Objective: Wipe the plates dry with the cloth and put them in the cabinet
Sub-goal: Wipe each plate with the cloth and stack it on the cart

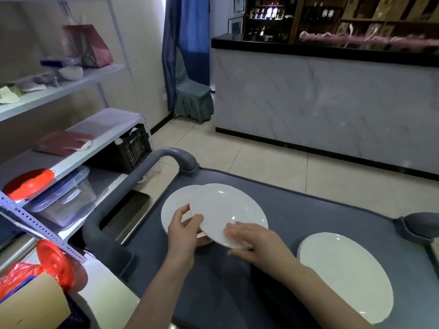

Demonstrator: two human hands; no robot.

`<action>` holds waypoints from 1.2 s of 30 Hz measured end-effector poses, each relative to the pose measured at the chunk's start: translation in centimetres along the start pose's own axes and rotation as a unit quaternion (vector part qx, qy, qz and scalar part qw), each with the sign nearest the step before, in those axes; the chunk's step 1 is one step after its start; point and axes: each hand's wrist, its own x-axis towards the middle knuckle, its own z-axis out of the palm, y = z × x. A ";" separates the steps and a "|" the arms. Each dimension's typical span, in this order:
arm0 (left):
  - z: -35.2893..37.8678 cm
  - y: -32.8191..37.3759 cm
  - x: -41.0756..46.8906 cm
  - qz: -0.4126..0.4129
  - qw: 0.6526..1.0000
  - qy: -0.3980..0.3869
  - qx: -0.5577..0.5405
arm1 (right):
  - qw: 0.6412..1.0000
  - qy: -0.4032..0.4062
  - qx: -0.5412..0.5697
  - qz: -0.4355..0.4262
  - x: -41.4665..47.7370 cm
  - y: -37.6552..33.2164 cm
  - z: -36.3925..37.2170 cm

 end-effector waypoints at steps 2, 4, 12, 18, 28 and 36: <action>-1.7 0.5 2.0 -0.010 1.000 0.004 -0.006 | 0.995 0.012 0.066 0.072 1.7 0.1 0.4; -3.3 1.0 3.9 -0.012 1.000 -0.004 0.005 | 0.982 0.103 0.067 0.142 3.3 0.4 0.9; -7.7 1.6 9.7 -0.012 0.998 -0.053 0.041 | 0.901 0.194 0.206 0.330 9.2 -0.3 3.7; -9.6 1.1 12.4 0.073 0.970 -0.034 0.227 | 0.863 0.224 0.240 0.384 11.5 -0.8 7.3; -10.6 -0.5 14.8 0.117 0.909 -0.012 0.399 | 0.864 0.209 0.165 0.426 12.9 0.6 10.8; -10.4 -1.0 15.2 0.102 0.909 -0.021 0.404 | 0.857 0.233 0.162 0.431 13.1 1.4 11.2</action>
